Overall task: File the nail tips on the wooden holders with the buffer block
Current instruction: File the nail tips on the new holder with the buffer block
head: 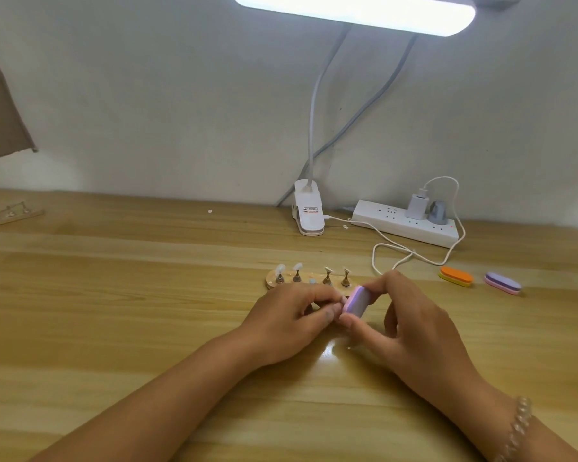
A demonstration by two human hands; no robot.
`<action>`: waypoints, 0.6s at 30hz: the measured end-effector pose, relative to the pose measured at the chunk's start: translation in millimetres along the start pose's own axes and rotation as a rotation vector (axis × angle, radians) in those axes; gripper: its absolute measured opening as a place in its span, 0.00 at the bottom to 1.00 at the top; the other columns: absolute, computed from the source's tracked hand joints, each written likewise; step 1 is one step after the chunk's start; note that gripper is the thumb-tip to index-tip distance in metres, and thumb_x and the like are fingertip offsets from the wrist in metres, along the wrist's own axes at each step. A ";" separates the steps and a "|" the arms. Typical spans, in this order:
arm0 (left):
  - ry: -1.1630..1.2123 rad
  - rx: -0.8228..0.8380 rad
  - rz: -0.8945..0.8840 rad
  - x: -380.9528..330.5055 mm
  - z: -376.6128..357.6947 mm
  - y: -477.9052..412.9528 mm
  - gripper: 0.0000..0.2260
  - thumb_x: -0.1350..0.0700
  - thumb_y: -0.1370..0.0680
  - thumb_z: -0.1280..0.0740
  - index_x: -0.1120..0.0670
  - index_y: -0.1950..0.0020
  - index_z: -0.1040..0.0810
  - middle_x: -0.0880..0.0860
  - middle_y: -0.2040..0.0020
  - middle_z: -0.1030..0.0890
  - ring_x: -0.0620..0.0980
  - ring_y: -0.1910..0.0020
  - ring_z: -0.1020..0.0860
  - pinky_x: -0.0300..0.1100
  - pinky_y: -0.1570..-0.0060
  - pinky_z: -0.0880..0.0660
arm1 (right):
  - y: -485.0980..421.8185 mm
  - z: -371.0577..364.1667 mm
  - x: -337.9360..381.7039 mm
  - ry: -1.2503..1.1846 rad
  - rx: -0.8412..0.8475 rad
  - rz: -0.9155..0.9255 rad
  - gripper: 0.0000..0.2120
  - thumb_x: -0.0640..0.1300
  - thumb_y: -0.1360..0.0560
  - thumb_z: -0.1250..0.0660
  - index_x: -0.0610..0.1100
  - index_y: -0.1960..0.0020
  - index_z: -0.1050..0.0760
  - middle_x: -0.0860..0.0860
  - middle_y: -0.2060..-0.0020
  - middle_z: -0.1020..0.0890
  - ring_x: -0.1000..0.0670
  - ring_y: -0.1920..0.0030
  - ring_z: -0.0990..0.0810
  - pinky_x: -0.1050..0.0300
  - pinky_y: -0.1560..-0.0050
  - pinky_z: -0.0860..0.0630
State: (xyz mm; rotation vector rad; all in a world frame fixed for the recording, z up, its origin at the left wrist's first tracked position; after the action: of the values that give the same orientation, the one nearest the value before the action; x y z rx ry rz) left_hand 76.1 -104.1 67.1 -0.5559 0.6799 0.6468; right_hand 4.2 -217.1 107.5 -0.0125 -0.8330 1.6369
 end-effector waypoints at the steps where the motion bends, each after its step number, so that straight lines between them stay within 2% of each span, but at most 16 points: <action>1: 0.011 0.000 0.003 0.0 0.1 0.1 0.08 0.52 0.19 0.37 0.46 0.50 0.18 0.43 0.58 0.18 0.47 0.60 0.22 0.51 0.57 0.25 | 2.1 -4.2 5.9 0.019 0.027 0.034 0.20 0.64 0.33 0.31 0.52 0.48 0.27 0.66 0.63 0.28 0.58 0.71 0.30 0.61 0.70 0.34; 3: 0.034 -0.007 -0.003 -1.2 0.8 0.0 0.08 0.52 0.19 0.38 0.47 0.49 0.18 0.44 0.59 0.19 0.51 0.59 0.22 0.55 0.55 0.25 | 2.7 -5.8 6.1 0.020 0.041 0.029 0.20 0.63 0.33 0.30 0.53 0.48 0.27 0.67 0.62 0.28 0.59 0.71 0.30 0.60 0.70 0.33; 6: 0.049 -0.020 -0.015 -1.2 2.4 0.2 0.08 0.51 0.19 0.38 0.46 0.52 0.19 0.39 0.62 0.21 0.41 0.64 0.26 0.47 0.62 0.28 | -1.5 4.0 -8.8 -0.033 -0.032 -0.067 0.19 0.63 0.34 0.30 0.51 0.51 0.27 0.64 0.64 0.26 0.56 0.69 0.27 0.57 0.68 0.32; 7: 0.052 -0.018 -0.017 -0.8 2.2 0.3 0.08 0.52 0.19 0.37 0.46 0.52 0.19 0.39 0.62 0.21 0.40 0.66 0.27 0.45 0.62 0.29 | -1.6 4.9 -8.1 -0.024 -0.039 -0.059 0.19 0.63 0.34 0.30 0.51 0.51 0.27 0.64 0.64 0.27 0.56 0.70 0.28 0.57 0.68 0.33; 9: 0.057 -0.017 -0.017 0.2 1.5 0.3 0.07 0.52 0.19 0.37 0.48 0.51 0.18 0.41 0.62 0.21 0.41 0.67 0.28 0.47 0.63 0.29 | 1.2 0.2 2.7 0.022 -0.013 0.013 0.19 0.62 0.33 0.30 0.52 0.49 0.27 0.66 0.65 0.29 0.60 0.72 0.31 0.60 0.71 0.35; 12: 0.072 -0.018 -0.018 -0.5 2.0 -0.8 0.07 0.55 0.18 0.36 0.49 0.50 0.18 0.41 0.62 0.22 0.41 0.68 0.28 0.48 0.63 0.29 | 2.6 -6.2 4.6 0.014 0.035 0.030 0.19 0.65 0.32 0.32 0.55 0.49 0.28 0.66 0.61 0.26 0.58 0.70 0.28 0.61 0.70 0.34; 15: 0.059 -0.012 -0.021 -1.0 1.7 -1.8 0.07 0.54 0.19 0.35 0.47 0.51 0.17 0.38 0.61 0.20 0.35 0.68 0.26 0.36 0.63 0.31 | -1.4 4.3 -10.0 -0.057 -0.046 -0.048 0.21 0.69 0.33 0.36 0.54 0.50 0.27 0.63 0.59 0.23 0.53 0.68 0.26 0.58 0.67 0.30; 18: 0.064 -0.019 -0.009 1.7 1.6 -2.1 0.08 0.56 0.20 0.33 0.45 0.48 0.16 0.36 0.62 0.20 0.35 0.69 0.27 0.33 0.64 0.33 | 0.9 -1.2 3.1 -0.015 -0.015 0.037 0.21 0.69 0.29 0.36 0.54 0.48 0.26 0.62 0.56 0.23 0.53 0.70 0.27 0.56 0.68 0.27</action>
State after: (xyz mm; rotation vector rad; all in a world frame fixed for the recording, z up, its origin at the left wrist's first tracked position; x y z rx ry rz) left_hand 79.2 -103.9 67.5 -0.5988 0.7314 0.6298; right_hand 3.2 -213.9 107.5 -0.0267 -0.8612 1.6669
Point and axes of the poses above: each hand's wrist, its own y-axis away from the middle knuckle, its own z-axis out of the back of the hand, x = y × z, the point moved 10 cm from there along -y, towards the middle knuckle
